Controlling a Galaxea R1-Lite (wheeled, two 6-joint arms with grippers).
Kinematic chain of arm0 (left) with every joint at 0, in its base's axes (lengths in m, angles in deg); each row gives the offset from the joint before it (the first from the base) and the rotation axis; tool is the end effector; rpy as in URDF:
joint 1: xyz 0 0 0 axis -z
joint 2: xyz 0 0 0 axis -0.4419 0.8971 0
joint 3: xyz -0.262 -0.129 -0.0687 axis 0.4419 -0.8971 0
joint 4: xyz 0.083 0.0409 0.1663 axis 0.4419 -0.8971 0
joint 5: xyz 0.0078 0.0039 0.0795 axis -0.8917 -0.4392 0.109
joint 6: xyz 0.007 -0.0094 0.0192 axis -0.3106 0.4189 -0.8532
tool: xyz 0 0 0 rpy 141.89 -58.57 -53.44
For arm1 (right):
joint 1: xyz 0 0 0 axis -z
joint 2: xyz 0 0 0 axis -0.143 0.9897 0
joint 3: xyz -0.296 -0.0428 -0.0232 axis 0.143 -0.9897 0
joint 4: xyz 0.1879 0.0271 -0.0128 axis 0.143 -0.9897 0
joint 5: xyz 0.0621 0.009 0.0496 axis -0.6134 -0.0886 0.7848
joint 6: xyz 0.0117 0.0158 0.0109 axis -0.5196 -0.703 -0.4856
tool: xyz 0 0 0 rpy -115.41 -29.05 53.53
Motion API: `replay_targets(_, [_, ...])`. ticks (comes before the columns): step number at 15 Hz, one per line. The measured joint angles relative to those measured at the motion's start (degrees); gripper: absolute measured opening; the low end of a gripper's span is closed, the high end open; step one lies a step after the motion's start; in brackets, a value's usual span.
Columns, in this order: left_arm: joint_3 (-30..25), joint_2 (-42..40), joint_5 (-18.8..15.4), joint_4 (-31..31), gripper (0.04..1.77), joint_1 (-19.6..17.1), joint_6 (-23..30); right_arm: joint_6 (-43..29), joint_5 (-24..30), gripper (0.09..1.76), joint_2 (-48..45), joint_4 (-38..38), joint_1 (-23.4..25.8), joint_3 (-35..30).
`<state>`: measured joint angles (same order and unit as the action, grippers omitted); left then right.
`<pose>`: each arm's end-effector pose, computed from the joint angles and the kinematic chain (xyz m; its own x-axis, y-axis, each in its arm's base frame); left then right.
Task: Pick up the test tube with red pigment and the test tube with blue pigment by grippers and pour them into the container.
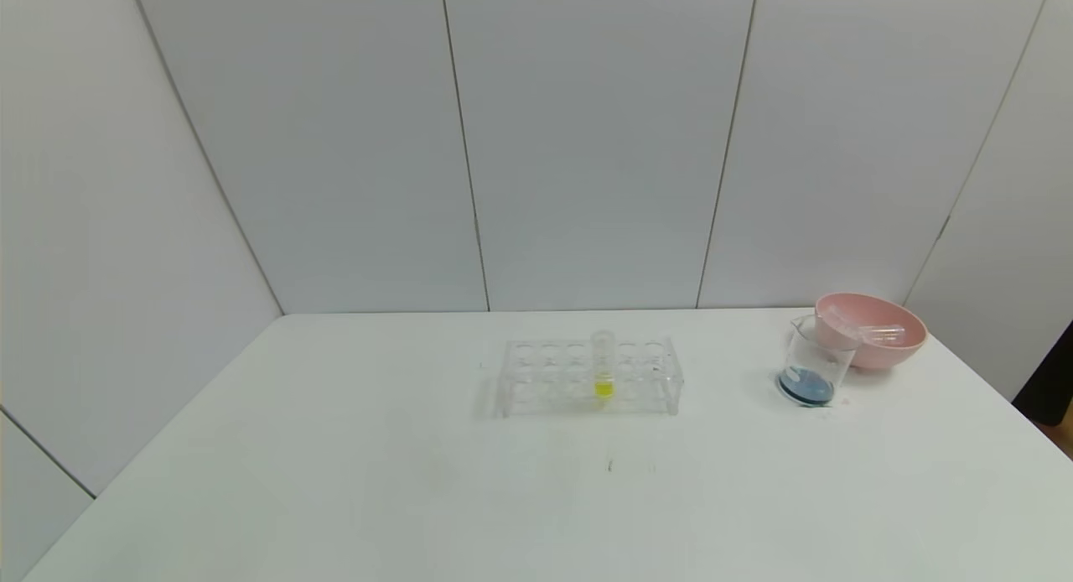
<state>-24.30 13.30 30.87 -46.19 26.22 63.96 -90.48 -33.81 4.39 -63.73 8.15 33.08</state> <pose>-0.0228 0.0001 0.0755 1.0000 0.0001 -0.0009 -0.0001 1.0000 -0.0001 -0.0251 0.0017 0.0855 0.9950 0.0817 0.0567 -0.0828 0.9964 0.0165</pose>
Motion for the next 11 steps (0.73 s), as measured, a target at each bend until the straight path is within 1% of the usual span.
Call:
replay_targets(1, [0.00, 0.00, 0.00, 0.00, 1.76, 0.00, 0.00, -1.05, -0.28, 1.70, -0.02, -2.01, 0.00, 0.00])
replay_targets(4, [0.00, 0.00, 0.00, 0.00, 1.76, 0.00, 0.00, -1.13, -1.32, 1.71, -0.02, -1.45, 0.00, 0.11])
replay_targets(6, [0.00, 0.00, 0.00, 0.00, 1.76, 0.00, 0.00, 2.47, -4.51, 1.71, -0.02, -1.67, 0.00, -0.63])
replay_targets(7, [0.00, 0.00, 0.00, -0.02, 1.76, 0.00, 0.00, 3.67, -4.27, 1.71, -0.02, -1.90, 0.05, -1.00])
replay_targets(11, [0.00, 0.00, 0.00, 0.00, 1.76, 0.00, 0.00, 3.62, -3.80, 1.71, 0.00, -2.02, -0.02, -1.38])
